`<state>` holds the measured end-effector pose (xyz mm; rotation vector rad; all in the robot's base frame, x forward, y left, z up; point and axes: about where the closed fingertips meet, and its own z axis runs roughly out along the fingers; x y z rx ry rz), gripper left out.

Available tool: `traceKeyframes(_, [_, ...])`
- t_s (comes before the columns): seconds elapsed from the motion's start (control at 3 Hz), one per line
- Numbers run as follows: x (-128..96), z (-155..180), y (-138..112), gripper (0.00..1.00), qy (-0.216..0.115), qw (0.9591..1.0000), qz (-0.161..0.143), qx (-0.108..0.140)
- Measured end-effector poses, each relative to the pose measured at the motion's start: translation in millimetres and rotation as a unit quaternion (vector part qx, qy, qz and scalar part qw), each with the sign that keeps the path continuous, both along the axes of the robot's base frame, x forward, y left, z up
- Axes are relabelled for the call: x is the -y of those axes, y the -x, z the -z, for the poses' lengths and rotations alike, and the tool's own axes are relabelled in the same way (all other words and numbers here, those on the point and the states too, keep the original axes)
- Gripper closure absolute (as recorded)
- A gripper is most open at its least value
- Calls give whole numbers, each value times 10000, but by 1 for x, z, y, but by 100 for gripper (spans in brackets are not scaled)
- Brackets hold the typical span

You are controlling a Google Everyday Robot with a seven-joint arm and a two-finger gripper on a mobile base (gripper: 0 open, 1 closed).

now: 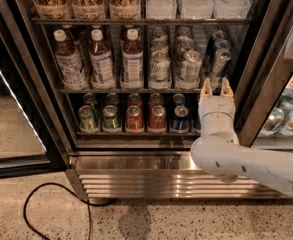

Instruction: Pick redbull can from middle shelf of fridge

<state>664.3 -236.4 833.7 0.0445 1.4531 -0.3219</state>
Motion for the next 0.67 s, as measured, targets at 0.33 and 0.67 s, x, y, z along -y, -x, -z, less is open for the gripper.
traceKeyframes(0.33, [3,1,-3,42,103,9998,72,-161])
traceKeyframes(0.67, [4,1,-5,37,192,9994,127,-243])
